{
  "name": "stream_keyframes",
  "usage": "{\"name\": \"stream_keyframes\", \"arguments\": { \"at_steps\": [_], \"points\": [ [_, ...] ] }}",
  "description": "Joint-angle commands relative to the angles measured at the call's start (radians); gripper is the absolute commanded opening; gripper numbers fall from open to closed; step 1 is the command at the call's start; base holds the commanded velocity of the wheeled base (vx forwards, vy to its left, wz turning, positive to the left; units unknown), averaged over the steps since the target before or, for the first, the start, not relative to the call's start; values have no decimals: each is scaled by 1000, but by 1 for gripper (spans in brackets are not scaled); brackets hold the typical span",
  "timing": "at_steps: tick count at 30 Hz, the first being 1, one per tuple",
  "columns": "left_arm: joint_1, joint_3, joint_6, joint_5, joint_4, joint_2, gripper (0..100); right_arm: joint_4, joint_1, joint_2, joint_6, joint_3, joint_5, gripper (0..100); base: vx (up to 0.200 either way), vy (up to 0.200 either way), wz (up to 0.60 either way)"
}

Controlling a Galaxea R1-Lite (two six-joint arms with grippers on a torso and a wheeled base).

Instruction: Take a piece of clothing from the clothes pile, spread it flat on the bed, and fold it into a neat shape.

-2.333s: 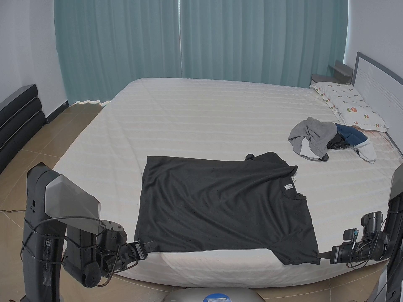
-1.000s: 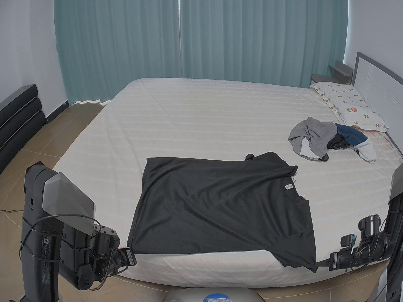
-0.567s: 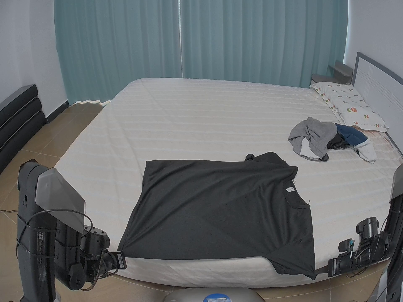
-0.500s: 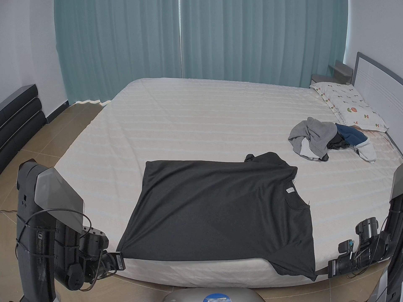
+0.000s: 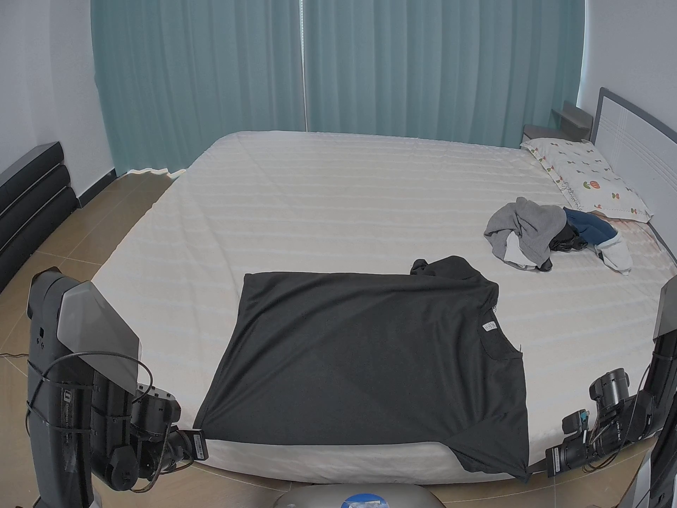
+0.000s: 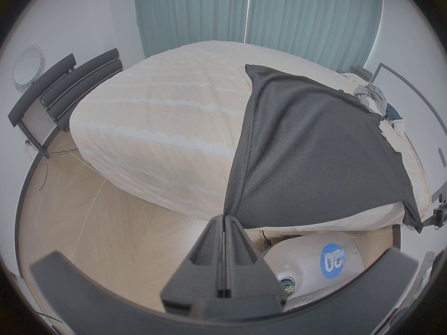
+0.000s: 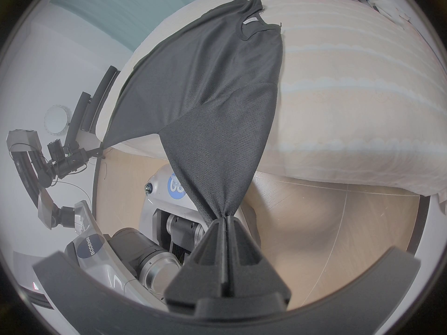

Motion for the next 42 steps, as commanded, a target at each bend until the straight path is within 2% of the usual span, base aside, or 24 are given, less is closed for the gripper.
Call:
{"name": "stream_keyframes", "arguments": {
  "at_steps": [1,2,10,13,14,15,17,21,22,24,29,40,41,42],
  "points": [
    [0,-2,-2,0,0,3,0,0,6,-3,2,18,0,0,0,0,0],
    [0,-2,-4,0,-2,3,100,-3,6,-4,8,18,3,100,0,0,0],
    [-2,-8,-12,-14,-2,5,100,-92,-34,-32,29,18,16,100,0,0,0],
    [9,-38,-49,-15,-3,3,100,-226,-56,-42,146,4,16,100,0,0,0],
    [10,-43,-53,-17,-3,2,100,-240,-54,-41,160,-1,16,100,0,0,0],
    [19,-65,-87,-22,-2,3,100,-312,-53,-27,241,-30,16,100,0,0,0],
    [30,-86,-122,-54,-2,8,100,-352,-45,14,313,-87,3,100,0,0,0],
    [52,-106,-157,-115,-2,5,100,-349,-37,82,322,-180,-17,100,0,0,0],
    [69,-126,-191,-152,-3,3,100,-333,-33,123,327,-258,-40,100,0,0,0],
    [82,-157,-239,-172,-2,5,100,-299,-24,158,330,-318,-53,100,0,0,0],
    [101,-219,-338,-178,-2,10,100,-235,-13,218,359,-444,-50,100,0,0,0],
    [95,-223,-355,-175,-3,20,100,-229,7,267,420,-538,-56,100,0,0,0],
    [95,-223,-355,-175,-2,20,100,-229,10,267,420,-536,-63,0,0,0,0],
    [95,-223,-355,-175,-3,20,100,-229,13,267,420,-533,-70,0,0,0,0]
  ]
}}
